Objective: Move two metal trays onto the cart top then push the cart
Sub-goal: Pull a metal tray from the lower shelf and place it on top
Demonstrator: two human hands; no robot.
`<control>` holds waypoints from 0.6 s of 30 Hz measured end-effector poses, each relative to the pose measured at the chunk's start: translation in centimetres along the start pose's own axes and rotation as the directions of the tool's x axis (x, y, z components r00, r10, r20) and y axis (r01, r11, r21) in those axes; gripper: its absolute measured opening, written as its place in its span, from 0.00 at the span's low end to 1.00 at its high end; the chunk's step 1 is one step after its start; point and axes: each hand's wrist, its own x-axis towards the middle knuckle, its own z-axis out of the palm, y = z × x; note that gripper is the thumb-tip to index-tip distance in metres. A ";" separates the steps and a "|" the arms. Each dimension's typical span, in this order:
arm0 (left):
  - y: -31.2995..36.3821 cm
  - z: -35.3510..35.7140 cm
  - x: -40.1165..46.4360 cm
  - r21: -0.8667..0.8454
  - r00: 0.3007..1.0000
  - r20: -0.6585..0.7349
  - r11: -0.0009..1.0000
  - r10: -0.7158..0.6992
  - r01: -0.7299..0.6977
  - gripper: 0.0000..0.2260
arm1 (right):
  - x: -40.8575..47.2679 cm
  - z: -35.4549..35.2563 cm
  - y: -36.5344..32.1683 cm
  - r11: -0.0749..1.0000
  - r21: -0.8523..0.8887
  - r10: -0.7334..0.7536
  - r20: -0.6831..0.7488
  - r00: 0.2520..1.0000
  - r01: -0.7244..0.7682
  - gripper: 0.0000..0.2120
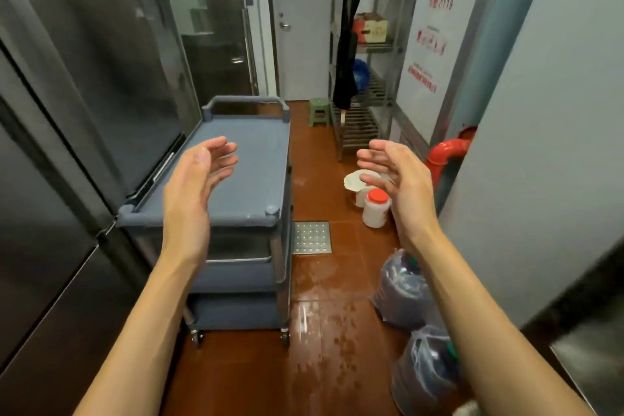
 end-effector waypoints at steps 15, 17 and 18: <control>-16.8 3.0 27.5 0.129 0.950 -0.305 0.991 0.072 -0.034 0.17 | 35.1 10.7 13.3 0.997 0.074 0.014 0.295 0.955 -0.038 0.17; -19.6 2.9 30.6 0.156 0.939 -0.333 0.987 0.087 -0.036 0.17 | 39.1 12.3 15.4 0.997 0.076 0.003 0.331 0.944 -0.030 0.16; -21.2 2.9 32.2 0.169 0.933 -0.347 0.985 0.097 -0.039 0.16 | 41.4 13.1 16.6 0.997 0.076 -0.002 0.345 0.939 -0.026 0.16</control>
